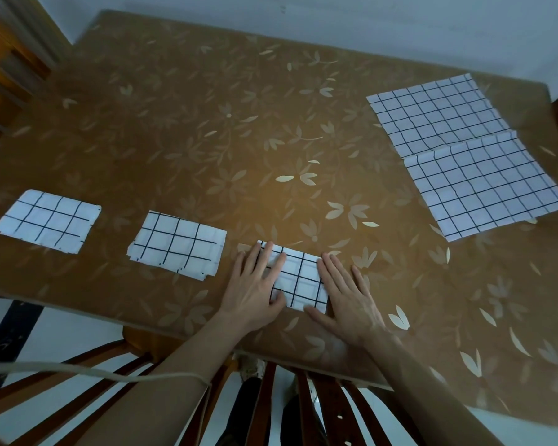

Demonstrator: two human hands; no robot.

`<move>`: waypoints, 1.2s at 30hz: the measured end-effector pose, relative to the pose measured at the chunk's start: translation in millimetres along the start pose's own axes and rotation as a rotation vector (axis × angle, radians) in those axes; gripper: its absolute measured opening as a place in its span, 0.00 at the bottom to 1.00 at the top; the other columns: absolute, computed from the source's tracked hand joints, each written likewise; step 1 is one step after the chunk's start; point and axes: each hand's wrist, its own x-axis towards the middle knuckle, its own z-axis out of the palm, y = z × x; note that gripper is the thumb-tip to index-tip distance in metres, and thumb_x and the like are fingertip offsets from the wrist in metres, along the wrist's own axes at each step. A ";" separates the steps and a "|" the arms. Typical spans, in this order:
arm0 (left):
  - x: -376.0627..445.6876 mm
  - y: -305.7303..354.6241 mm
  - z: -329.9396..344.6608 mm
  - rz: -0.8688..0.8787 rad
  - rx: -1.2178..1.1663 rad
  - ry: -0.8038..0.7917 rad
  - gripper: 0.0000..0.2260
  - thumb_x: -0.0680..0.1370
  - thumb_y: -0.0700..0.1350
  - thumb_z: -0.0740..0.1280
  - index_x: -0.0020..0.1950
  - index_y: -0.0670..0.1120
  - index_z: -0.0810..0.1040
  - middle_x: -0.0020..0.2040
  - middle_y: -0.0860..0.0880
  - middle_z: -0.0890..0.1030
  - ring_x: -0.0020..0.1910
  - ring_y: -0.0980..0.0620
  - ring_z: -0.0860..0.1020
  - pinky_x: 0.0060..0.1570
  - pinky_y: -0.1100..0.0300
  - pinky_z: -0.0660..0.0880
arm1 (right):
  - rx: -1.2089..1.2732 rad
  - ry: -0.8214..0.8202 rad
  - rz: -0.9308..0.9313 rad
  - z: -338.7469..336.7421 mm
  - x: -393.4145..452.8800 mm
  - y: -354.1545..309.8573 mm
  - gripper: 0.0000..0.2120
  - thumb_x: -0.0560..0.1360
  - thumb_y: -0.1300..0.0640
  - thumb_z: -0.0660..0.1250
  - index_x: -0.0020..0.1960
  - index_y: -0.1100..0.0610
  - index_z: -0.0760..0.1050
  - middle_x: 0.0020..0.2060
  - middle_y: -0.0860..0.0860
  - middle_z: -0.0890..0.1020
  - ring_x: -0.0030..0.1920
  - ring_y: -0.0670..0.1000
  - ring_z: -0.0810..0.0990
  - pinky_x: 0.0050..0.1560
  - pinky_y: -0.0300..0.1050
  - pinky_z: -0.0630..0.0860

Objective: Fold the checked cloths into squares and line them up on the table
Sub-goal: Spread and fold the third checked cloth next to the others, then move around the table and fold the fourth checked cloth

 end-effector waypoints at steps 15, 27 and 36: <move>-24.7 59.3 -90.0 -0.041 -0.147 0.348 0.23 0.82 0.57 0.58 0.73 0.47 0.71 0.70 0.48 0.76 0.71 0.48 0.71 0.70 0.49 0.68 | 0.052 0.401 0.118 -111.8 -38.0 -2.9 0.36 0.83 0.33 0.52 0.82 0.56 0.60 0.79 0.50 0.67 0.81 0.51 0.60 0.81 0.55 0.56; -78.9 122.2 -205.9 0.112 -0.079 0.474 0.26 0.83 0.60 0.54 0.73 0.46 0.71 0.68 0.48 0.77 0.69 0.46 0.73 0.69 0.49 0.70 | -0.010 0.578 0.288 -198.2 -142.1 -17.4 0.33 0.83 0.33 0.53 0.76 0.56 0.70 0.72 0.51 0.77 0.76 0.52 0.70 0.79 0.52 0.62; -113.5 196.4 -251.0 0.322 -0.153 0.571 0.25 0.83 0.58 0.56 0.73 0.44 0.73 0.69 0.46 0.77 0.71 0.46 0.72 0.71 0.47 0.69 | -0.109 0.710 0.514 -246.9 -242.5 -24.2 0.35 0.83 0.31 0.50 0.81 0.54 0.63 0.78 0.51 0.69 0.80 0.51 0.62 0.81 0.54 0.56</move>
